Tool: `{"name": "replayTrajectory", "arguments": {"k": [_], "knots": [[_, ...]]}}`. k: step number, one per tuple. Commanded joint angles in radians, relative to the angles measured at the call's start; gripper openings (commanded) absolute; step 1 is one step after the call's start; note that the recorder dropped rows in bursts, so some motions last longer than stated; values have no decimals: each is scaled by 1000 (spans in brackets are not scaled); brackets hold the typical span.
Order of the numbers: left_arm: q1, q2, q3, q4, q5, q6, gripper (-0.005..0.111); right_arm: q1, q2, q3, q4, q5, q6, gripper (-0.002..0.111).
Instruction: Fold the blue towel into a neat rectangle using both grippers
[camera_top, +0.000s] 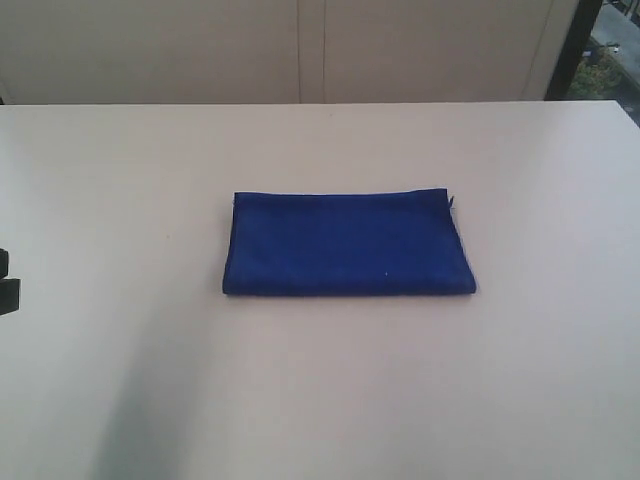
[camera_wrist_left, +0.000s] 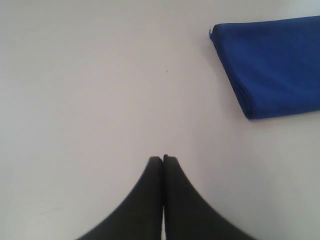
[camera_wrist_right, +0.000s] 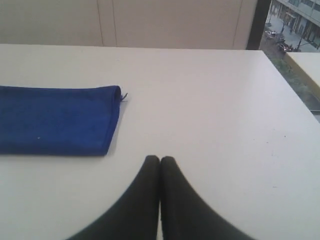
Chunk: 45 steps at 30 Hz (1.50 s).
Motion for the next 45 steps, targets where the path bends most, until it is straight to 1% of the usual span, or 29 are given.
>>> {"name": "replayTrajectory", "arguments": {"k": [1, 10, 45], "knots": [[0, -9, 6, -11, 0, 4, 0, -2, -6, 35, 4, -18, -7, 0], [0, -9, 6, -11, 0, 4, 0, -2, -6, 75, 4, -43, 0, 0], [0, -9, 6, -11, 0, 4, 0, -2, -6, 75, 4, -56, 11, 0]]}}
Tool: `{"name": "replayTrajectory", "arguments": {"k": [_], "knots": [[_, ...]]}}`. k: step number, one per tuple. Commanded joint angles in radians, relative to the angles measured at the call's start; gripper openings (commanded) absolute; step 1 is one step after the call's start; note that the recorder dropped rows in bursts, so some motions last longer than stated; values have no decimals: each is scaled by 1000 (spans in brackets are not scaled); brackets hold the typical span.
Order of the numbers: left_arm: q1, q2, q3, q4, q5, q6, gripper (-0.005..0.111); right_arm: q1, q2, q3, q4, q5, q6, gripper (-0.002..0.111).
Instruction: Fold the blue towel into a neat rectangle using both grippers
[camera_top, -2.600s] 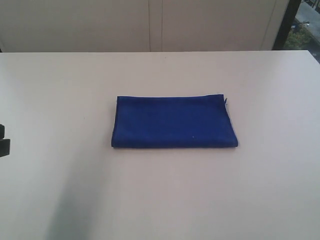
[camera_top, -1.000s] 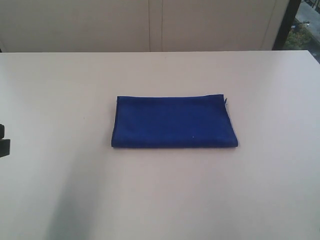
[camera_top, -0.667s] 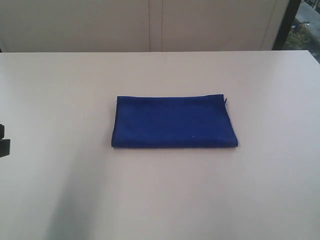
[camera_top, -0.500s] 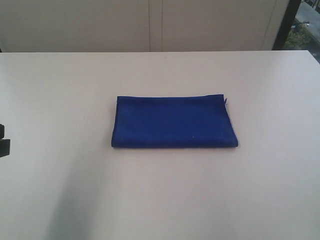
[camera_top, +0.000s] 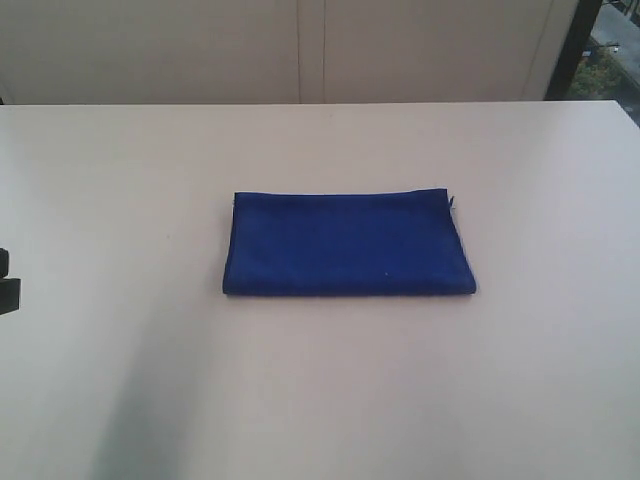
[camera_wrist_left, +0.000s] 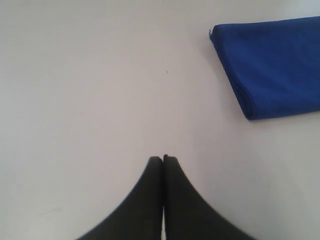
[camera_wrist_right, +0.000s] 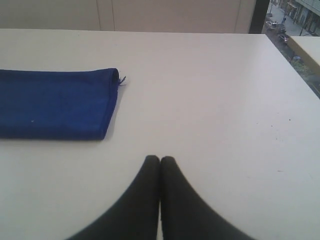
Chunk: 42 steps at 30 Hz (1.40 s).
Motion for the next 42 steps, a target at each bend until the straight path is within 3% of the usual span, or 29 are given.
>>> {"name": "replayTrajectory", "arguments": {"k": [1, 5, 9, 19, 28, 31, 42], "knots": [[0, -13, 6, -11, 2, 4, 0, -2, -6, 6, 4, -11, 0, 0], [8, -68, 6, 18, 19, 32, 0, -2, -6, 6, 4, -11, 0, 0], [65, -157, 20, 18, 132, 32, 0, -2, -6, 6, 4, -11, 0, 0], [197, -469, 250, 18, 126, 38, 0, -2, -6, 6, 4, -11, 0, 0], [218, -736, 426, 40, 122, 42, 0, -2, -6, 6, 4, -11, 0, 0], [218, -799, 432, 45, 124, 42, 0, -2, -6, 6, 7, -11, 0, 0], [218, -799, 432, 49, 115, 64, 0, -2, -6, 6, 7, -11, 0, 0]]}}
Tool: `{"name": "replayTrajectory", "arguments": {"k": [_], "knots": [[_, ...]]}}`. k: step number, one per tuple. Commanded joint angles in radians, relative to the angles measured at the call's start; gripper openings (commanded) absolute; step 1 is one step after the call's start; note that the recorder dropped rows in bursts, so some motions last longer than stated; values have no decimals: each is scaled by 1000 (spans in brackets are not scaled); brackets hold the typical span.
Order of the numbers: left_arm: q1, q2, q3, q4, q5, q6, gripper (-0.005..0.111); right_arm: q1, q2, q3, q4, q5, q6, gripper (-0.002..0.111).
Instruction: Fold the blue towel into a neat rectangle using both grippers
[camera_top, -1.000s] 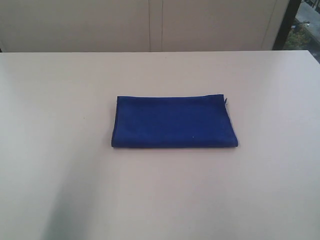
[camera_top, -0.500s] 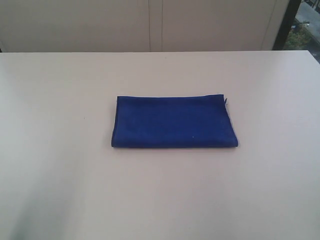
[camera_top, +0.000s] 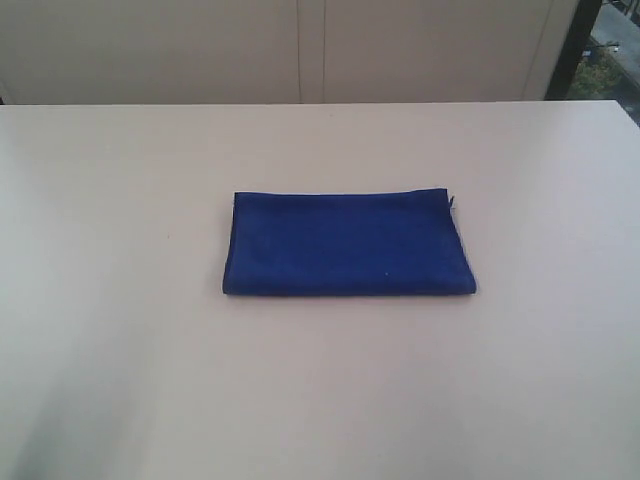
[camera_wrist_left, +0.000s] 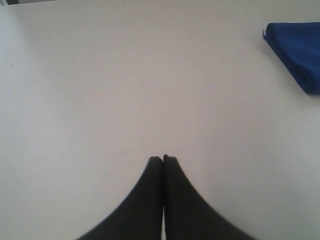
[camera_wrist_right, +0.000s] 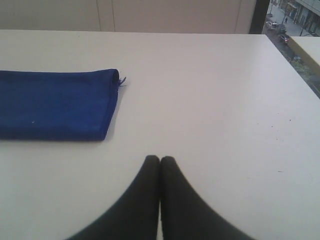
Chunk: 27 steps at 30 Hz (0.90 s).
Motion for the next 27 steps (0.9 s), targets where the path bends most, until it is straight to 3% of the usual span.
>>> {"name": "replayTrajectory", "arguments": {"k": [1, 9, 15, 27], "knots": [[3, -5, 5, -4, -7, 3, 0, -2, -6, 6, 5, -7, 0, 0], [3, -5, 5, 4, -9, -6, 0, -2, -6, 6, 5, -7, 0, 0], [3, -5, 5, 75, -18, -125, 0, -2, -6, 6, 5, -7, 0, 0], [3, -5, 5, 75, -12, -125, 0, -2, -6, 6, 3, -7, 0, 0]]}}
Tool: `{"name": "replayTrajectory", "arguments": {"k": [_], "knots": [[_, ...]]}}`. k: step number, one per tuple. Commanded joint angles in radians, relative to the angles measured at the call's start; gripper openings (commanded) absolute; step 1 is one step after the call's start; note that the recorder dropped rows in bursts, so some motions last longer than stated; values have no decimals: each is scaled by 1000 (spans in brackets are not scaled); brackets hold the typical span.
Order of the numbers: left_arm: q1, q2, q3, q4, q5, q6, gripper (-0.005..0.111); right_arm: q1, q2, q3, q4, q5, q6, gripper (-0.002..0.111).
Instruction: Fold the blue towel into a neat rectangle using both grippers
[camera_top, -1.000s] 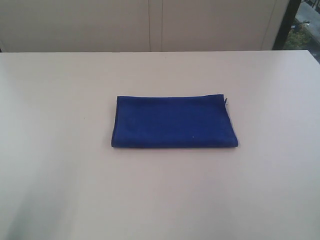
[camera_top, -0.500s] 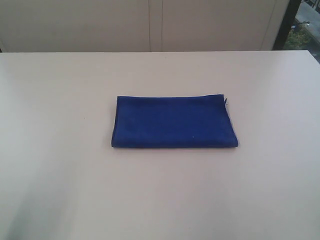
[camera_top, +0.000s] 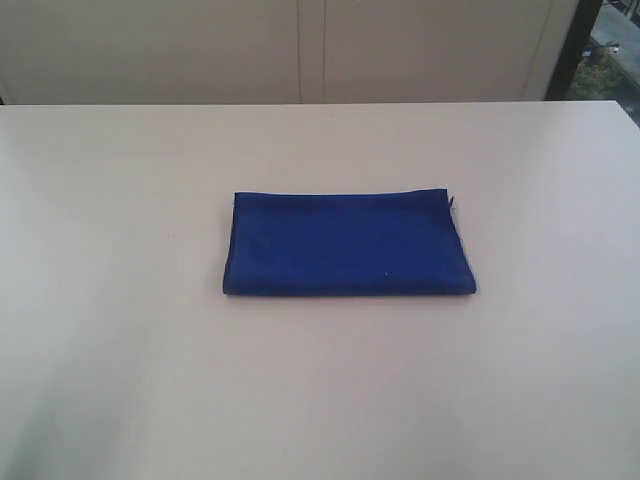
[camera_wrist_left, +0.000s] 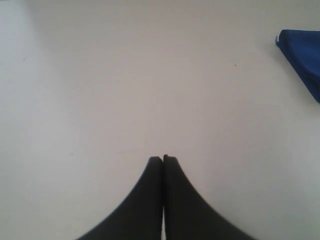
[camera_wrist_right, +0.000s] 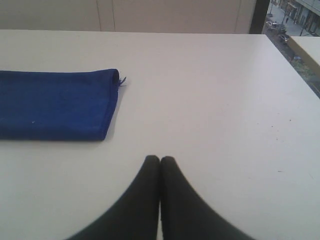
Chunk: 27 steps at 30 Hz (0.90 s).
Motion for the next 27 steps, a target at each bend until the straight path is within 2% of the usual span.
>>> {"name": "replayTrajectory", "arguments": {"k": [1, 27], "knots": [[3, -5, 5, -4, 0, -2, 0, -2, -6, 6, 3, -7, 0, 0], [3, -5, 5, -4, 0, 3, 0, -2, -6, 6, 5, -7, 0, 0]]}}
